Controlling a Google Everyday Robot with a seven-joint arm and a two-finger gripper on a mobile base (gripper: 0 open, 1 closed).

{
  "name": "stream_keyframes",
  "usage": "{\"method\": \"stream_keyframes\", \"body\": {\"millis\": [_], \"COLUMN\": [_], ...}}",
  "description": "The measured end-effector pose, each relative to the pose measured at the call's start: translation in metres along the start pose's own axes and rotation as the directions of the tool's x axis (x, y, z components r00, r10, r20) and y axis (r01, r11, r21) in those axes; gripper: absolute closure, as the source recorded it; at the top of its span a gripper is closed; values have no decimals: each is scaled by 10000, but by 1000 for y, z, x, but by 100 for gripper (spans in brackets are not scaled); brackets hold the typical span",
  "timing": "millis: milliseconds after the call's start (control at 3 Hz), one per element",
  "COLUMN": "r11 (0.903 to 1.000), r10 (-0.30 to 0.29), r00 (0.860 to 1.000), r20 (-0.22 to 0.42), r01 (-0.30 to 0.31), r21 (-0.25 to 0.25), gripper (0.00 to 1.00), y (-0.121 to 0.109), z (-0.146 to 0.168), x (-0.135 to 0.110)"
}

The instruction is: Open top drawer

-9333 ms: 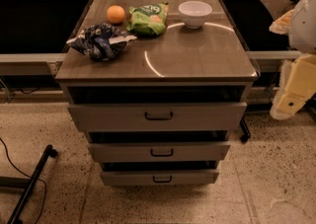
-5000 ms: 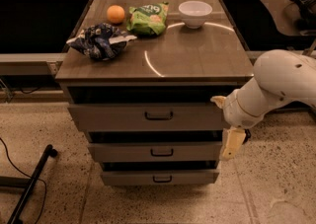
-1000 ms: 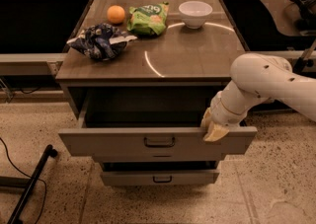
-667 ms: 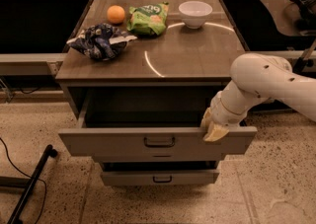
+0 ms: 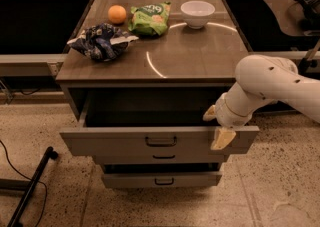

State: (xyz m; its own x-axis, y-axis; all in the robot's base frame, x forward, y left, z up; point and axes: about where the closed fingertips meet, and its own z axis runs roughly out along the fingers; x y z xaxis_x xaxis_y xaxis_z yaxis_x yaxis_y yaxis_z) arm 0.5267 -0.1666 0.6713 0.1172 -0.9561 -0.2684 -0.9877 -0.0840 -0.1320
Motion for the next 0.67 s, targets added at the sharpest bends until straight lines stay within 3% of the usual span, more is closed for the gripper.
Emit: {"method": "stream_keyframes", "body": {"millis": [333, 667], "r11": [10000, 9999], "r10": [-2, -74], "r00": [10000, 10000], "r20": [1, 18], "r01": [2, 75], "r21": [-4, -141], "gripper": [0, 0], "y": [0, 3], "z": [0, 2], "x": [0, -2]}}
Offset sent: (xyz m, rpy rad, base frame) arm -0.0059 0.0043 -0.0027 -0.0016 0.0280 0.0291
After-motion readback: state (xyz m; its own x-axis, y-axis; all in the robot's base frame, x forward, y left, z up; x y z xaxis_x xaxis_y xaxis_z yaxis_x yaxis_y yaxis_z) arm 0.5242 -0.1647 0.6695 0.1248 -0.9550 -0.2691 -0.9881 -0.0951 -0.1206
